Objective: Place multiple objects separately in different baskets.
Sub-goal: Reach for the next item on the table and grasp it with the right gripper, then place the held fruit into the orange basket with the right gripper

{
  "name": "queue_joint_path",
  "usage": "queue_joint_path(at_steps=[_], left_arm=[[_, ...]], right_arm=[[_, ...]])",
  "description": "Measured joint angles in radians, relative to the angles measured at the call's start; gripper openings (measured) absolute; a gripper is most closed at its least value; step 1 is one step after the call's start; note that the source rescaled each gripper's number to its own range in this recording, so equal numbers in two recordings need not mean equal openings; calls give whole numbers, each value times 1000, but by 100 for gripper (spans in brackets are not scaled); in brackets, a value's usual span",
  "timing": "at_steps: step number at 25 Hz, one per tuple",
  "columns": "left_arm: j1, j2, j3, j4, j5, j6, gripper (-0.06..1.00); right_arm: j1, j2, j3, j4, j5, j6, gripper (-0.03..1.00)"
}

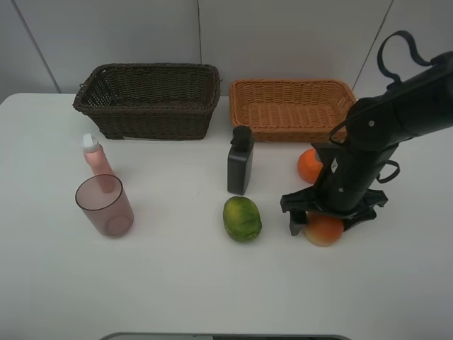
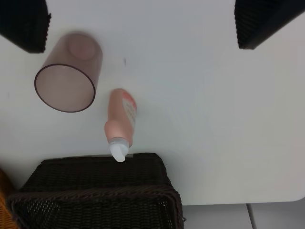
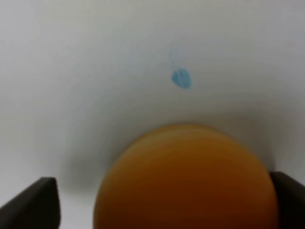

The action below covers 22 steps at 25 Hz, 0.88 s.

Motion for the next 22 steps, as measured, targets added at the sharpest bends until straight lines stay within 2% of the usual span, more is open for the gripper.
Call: queue_joint_path(at_steps=[3, 22], left_arm=[[0, 0, 0, 0, 0, 0, 99], [0, 0, 0, 0, 0, 0, 99]], right_arm=[[0, 8, 0, 7, 7, 0, 38], [0, 8, 0, 7, 9, -11, 38]])
